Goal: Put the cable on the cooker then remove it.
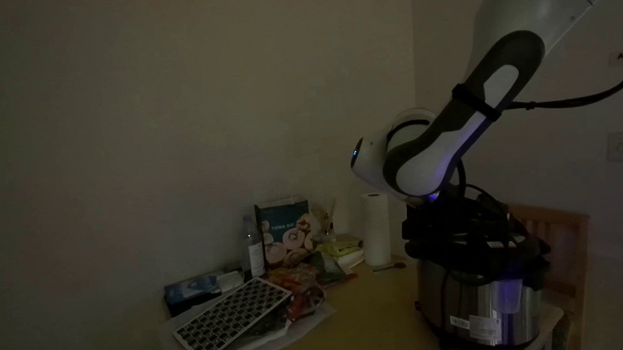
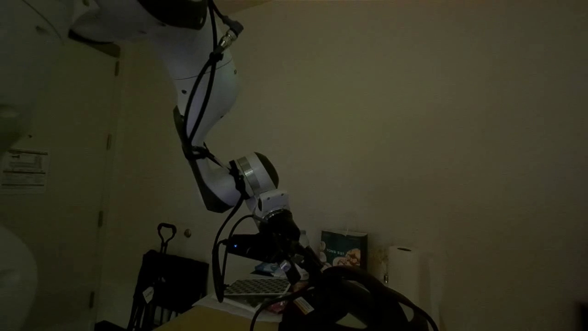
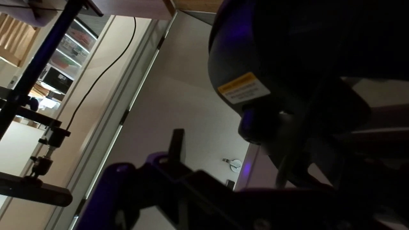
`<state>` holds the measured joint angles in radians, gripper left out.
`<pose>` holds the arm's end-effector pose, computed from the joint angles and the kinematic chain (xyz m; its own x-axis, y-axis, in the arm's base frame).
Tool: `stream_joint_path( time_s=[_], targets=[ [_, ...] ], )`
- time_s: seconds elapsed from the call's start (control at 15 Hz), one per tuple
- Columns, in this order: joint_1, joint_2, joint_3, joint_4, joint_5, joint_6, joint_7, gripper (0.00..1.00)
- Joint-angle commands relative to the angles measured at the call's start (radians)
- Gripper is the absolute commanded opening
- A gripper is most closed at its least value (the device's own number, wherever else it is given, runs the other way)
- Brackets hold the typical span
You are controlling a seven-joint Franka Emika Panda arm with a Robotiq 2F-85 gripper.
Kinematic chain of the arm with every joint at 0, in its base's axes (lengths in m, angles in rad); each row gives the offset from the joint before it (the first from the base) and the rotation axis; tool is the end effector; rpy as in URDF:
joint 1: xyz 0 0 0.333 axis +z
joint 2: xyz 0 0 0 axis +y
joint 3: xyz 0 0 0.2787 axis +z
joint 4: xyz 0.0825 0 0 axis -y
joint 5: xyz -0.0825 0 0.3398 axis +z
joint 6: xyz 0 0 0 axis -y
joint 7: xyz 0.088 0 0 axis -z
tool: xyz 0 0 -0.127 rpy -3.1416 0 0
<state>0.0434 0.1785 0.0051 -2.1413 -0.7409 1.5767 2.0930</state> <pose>0.4408 -0.0641 0.2928 0.0626 -0.6399 0.7659 -0.8832 0.3219 0.3412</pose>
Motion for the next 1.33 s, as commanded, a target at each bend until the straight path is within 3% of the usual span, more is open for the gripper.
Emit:
stream_joint_path(
  time_s=[0.0, 0.07, 0.2, 0.8, 1.13, 1.2, 1.27],
  targets=[
    [-0.002, -0.002, -0.007, -0.002, -0.004, 0.004, 0.009, 1.0],
    [-0.005, -0.003, -0.01, -0.005, -0.003, 0.012, 0.011, 0.75],
    [-0.01, 0.002, -0.015, -0.005, 0.007, 0.018, 0.01, 0.68],
    [-0.005, -0.007, -0.028, 0.002, -0.005, 0.06, 0.025, 0.09],
    [0.049, -0.024, 0.007, 0.011, -0.11, 0.006, 0.124, 0.06],
    [0.063, -0.024, 0.017, 0.017, -0.136, -0.009, 0.153, 0.0],
    [0.074, -0.022, 0.026, 0.025, -0.158, -0.026, 0.173, 0.0]
  ],
)
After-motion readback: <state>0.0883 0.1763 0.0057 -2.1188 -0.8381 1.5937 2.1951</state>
